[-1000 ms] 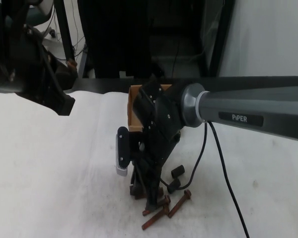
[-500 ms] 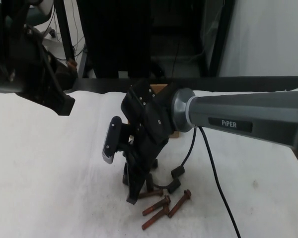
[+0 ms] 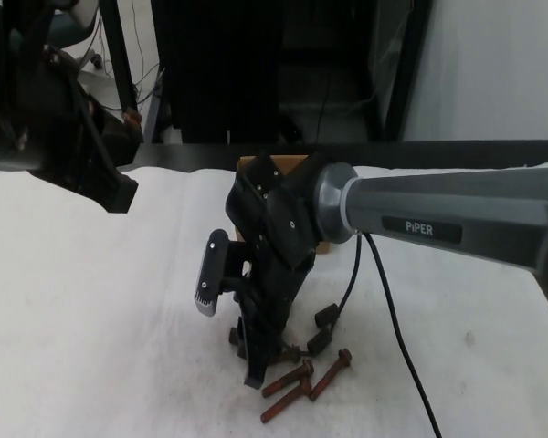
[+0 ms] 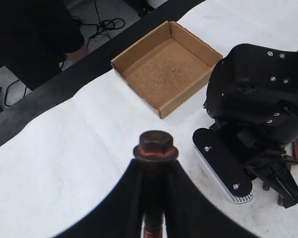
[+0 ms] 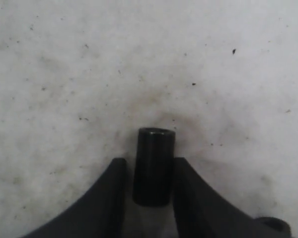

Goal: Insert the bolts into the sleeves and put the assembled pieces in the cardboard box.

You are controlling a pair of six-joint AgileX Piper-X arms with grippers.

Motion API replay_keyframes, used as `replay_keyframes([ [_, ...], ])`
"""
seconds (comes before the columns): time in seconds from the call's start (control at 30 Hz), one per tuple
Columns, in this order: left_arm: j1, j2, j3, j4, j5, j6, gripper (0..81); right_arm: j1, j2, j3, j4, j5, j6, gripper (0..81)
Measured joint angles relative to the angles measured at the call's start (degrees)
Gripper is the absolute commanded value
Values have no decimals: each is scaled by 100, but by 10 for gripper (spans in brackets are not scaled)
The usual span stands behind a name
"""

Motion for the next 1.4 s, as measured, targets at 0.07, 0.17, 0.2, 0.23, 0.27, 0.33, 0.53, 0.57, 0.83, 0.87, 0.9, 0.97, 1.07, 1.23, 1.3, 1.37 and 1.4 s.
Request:
replay_keyframes([
  [0.07,0,0,0,0,0,0,2,0,0,0,0,21,-37,293],
  [0.17,0,0,0,0,0,0,2,0,0,0,-50,46,-78,293],
  [0.2,0,0,0,0,0,0,2,0,0,0,-89,47,-99,293],
  [0.23,0,0,0,0,0,0,2,0,0,0,-128,47,-117,293],
  [0.27,0,0,0,0,0,0,2,0,0,0,-171,60,-129,293],
  [0.33,0,0,0,0,0,0,2,0,0,0,-215,81,-147,293],
  [0.53,0,0,0,0,0,0,2,0,7,0,-277,95,-148,293],
  [0.57,0,0,0,0,0,0,2,0,7,0,-275,95,-148,293],
  [0.83,0,0,0,0,0,0,2,0,19,0,-295,51,-160,260],
  [0.87,0,0,0,0,0,0,2,0,27,0,-295,51,-158,229],
  [0.9,0,0,0,0,0,0,2,0,33,0,-295,51,-158,185],
  [0.97,0,0,0,0,0,0,2,0,54,0,-295,51,-158,72],
  [1.07,0,0,0,0,0,0,2,12,63,-11,-295,90,-137,6],
  [1.23,0,0,0,0,0,0,2,14,63,-31,-306,138,496,6],
  [1.3,0,0,0,0,0,0,2,-41,14,-27,-385,171,965,6],
  [1.37,0,0,0,-105,0,-20,2,-172,-114,-27,-449,204,1577,6],
  [1.4,0,0,0,-198,0,-87,2,-369,-391,-17,-478,96,2269,6],
])
